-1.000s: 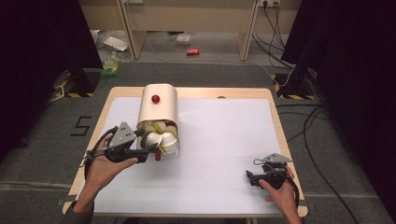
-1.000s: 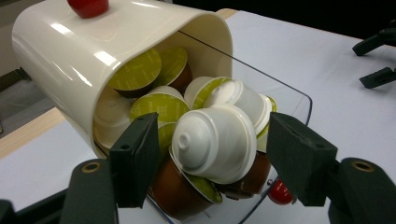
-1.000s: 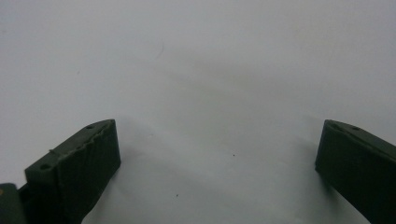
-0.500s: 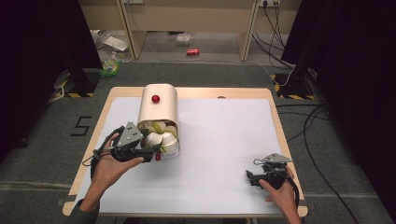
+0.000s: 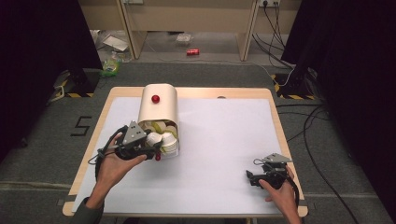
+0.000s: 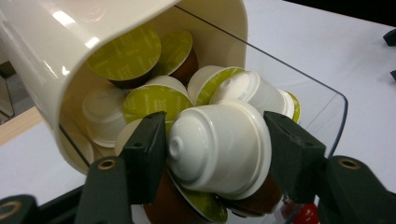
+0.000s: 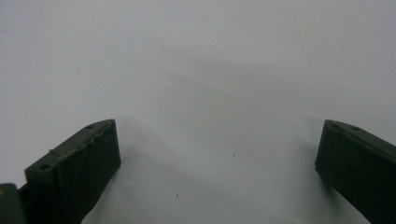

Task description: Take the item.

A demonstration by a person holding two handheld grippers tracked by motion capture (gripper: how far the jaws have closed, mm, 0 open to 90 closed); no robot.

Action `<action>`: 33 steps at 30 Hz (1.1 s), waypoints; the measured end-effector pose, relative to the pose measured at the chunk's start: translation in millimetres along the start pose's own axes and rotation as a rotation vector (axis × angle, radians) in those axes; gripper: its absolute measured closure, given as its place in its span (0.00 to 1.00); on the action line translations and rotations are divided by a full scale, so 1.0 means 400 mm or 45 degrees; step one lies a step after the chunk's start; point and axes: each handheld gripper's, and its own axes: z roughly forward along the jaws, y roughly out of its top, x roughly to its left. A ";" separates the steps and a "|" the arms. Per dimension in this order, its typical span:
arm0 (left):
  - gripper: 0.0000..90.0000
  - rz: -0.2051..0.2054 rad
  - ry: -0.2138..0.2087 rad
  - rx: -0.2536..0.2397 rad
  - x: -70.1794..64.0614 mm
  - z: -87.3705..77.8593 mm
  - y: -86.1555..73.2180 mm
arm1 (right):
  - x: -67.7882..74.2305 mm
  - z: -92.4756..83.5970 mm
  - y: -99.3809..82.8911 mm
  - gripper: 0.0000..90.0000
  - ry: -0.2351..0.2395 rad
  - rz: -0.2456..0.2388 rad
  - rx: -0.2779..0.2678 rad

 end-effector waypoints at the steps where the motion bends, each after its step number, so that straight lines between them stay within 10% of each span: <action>1: 0.47 -0.001 -0.004 0.001 0.002 0.000 0.000 | 0.000 0.000 0.000 0.00 0.000 0.000 0.000; 33: 0.52 -0.022 0.010 -0.002 0.007 -0.039 0.015 | 0.001 0.000 0.000 0.00 -0.002 0.002 0.001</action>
